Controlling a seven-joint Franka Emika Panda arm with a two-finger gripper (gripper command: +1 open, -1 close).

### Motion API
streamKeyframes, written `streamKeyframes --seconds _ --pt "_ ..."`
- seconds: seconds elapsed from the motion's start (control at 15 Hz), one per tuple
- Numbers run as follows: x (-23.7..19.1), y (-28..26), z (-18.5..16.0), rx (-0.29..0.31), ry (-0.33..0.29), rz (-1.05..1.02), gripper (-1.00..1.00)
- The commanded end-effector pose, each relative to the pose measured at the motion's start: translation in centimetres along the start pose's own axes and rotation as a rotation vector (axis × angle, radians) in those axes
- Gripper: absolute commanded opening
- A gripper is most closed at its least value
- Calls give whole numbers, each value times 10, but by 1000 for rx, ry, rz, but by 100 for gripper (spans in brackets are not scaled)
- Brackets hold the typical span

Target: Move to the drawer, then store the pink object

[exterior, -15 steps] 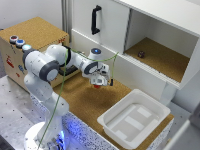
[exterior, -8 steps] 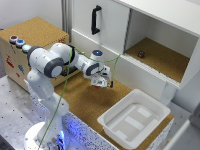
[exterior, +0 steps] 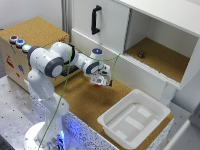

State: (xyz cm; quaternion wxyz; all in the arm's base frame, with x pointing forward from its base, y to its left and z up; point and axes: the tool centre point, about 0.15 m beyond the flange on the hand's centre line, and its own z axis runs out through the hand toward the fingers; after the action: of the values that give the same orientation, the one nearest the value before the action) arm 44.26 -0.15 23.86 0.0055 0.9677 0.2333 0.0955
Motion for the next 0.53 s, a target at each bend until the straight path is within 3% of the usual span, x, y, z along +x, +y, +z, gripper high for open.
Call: streamKeyframes --seconds 0.0,0.47 --pt "15 -20 -87 -61 -16 31 -100" --pt "73 -69 -190 -58 57 -156 -100"
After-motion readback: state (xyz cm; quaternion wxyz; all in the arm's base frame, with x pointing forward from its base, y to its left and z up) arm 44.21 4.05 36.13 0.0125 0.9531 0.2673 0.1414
